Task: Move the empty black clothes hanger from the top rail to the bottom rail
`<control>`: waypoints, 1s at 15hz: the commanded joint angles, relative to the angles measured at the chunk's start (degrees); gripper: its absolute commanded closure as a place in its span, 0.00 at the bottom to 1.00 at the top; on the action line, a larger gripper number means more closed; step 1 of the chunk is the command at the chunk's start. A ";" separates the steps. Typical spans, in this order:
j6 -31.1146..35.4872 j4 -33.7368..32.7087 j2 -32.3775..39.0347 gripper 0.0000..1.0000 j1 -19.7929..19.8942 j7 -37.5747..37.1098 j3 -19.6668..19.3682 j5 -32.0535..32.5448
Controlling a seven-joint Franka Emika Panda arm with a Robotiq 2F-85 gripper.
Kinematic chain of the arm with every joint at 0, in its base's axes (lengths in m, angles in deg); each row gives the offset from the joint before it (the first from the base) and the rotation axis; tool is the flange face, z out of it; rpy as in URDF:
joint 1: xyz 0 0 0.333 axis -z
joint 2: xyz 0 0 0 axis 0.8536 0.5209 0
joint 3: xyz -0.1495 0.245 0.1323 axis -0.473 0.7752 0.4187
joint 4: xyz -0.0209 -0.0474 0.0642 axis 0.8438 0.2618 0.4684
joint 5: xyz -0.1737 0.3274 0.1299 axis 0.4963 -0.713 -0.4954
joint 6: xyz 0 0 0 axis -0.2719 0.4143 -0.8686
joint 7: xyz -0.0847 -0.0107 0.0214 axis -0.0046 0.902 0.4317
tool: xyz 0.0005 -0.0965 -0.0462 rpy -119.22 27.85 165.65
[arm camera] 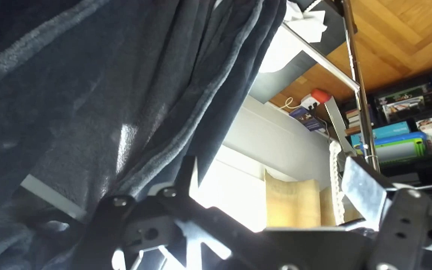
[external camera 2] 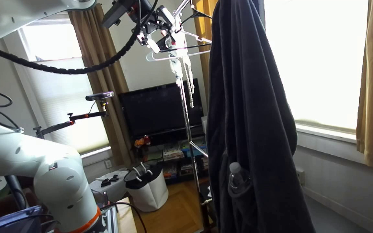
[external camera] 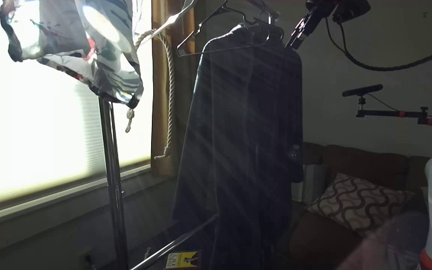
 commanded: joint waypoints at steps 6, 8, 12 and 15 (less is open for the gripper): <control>3.81 -1.10 1.04 0.00 2.17 -12.92 1.88 -7.70; 5.98 -0.38 0.10 0.00 3.40 -17.63 3.90 -7.73; 7.57 -0.60 -1.17 0.00 5.84 -25.03 7.97 -5.71; 11.12 -0.56 -0.77 0.00 5.54 -23.89 9.34 -4.78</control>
